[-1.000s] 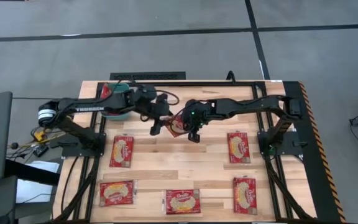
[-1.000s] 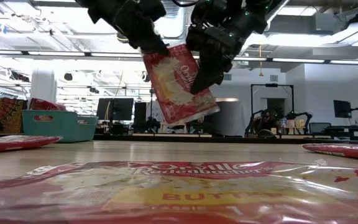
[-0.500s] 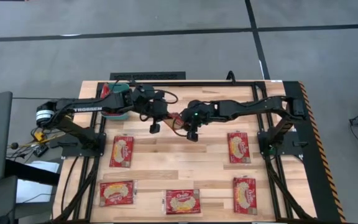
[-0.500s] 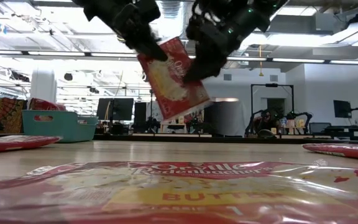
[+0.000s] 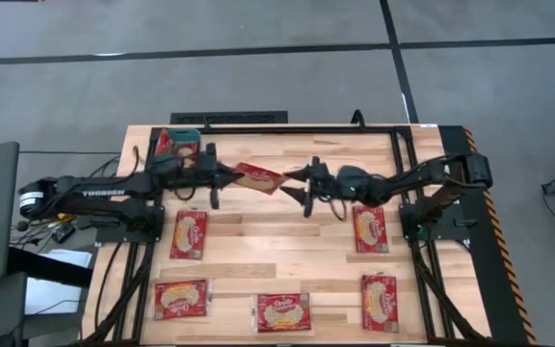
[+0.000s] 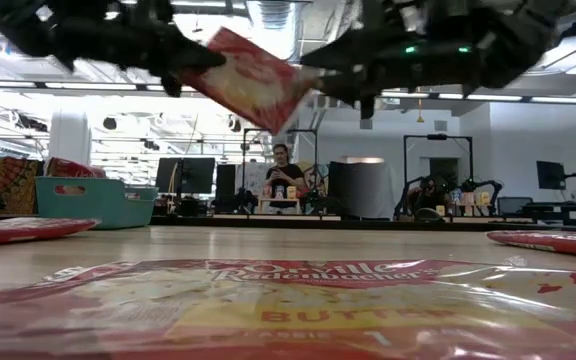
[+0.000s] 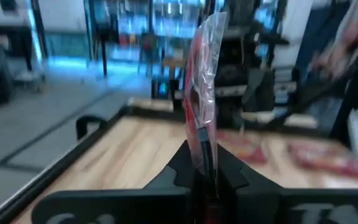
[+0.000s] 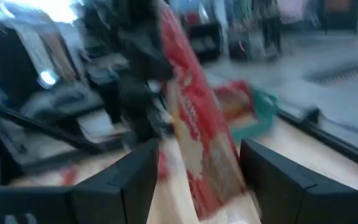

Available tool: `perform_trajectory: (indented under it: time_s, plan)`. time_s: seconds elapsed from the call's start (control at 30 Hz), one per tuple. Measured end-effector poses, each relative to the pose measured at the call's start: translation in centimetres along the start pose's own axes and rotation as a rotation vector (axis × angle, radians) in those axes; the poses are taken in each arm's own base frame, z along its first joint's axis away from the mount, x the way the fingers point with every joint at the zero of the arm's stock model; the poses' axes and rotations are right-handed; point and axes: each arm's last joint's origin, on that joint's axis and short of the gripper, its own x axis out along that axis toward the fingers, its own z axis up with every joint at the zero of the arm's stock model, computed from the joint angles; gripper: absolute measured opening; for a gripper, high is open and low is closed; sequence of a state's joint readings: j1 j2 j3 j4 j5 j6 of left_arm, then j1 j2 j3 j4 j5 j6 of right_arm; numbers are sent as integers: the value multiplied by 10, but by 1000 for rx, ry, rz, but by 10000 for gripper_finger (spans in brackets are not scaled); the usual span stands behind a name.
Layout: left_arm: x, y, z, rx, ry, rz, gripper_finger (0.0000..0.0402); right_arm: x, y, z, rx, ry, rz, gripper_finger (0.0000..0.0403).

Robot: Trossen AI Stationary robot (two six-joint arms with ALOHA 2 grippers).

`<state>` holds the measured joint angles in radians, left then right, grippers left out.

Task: Sort popcorn bags into baskets
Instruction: Put the red popcorn bag in the blue bin

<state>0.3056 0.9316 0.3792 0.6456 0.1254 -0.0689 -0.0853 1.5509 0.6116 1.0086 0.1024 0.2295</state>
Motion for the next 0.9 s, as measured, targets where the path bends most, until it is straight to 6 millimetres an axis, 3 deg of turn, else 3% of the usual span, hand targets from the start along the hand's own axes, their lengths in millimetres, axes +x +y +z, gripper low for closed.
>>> perform_trajectory:
  time_s: [0.23, 0.53, 0.73, 0.9]
  plan:
    - [-23, -5, -21, -21, -195, 7, 2, 10, 9, -5, 21, -71, 39, 249]
    - [-24, -13, -18, 17, -246, -105, 1, 35, 9, -8, 21, -78, 16, 236]
    - [-25, -17, -15, 34, -273, -175, 0, 35, 9, -8, -8, -80, 11, 195]
    - [-26, -17, -13, 56, -287, -185, 0, 34, 14, -6, -58, -88, 23, 190]
